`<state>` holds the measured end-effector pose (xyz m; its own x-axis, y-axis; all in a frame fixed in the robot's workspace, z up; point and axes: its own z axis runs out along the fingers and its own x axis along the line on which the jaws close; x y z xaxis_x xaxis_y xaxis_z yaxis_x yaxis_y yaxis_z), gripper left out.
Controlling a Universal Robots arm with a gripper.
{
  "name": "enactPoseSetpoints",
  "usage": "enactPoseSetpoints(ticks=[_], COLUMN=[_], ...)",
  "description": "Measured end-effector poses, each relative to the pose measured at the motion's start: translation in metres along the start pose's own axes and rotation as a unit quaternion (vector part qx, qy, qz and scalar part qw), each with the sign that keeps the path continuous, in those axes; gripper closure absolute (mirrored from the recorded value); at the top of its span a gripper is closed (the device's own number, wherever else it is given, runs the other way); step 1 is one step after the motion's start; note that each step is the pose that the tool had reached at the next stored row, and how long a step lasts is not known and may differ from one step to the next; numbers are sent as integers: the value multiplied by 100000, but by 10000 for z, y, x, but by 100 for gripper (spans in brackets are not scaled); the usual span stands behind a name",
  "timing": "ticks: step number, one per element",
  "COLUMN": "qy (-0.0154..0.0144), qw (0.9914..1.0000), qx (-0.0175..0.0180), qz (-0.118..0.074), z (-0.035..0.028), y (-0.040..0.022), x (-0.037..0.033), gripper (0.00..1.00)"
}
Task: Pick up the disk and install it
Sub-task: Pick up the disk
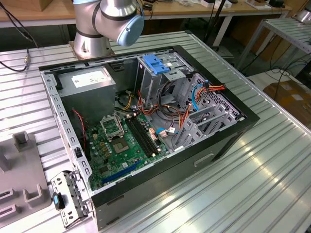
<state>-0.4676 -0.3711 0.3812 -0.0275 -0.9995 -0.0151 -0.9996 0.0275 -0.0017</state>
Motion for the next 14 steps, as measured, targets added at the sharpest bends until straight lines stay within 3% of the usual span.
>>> enactPoseSetpoints(ticks=[14], qy=[-3], qw=[100000], qx=[5], qz=[3], z=[-120], y=[0], x=[-2], gripper=[63])
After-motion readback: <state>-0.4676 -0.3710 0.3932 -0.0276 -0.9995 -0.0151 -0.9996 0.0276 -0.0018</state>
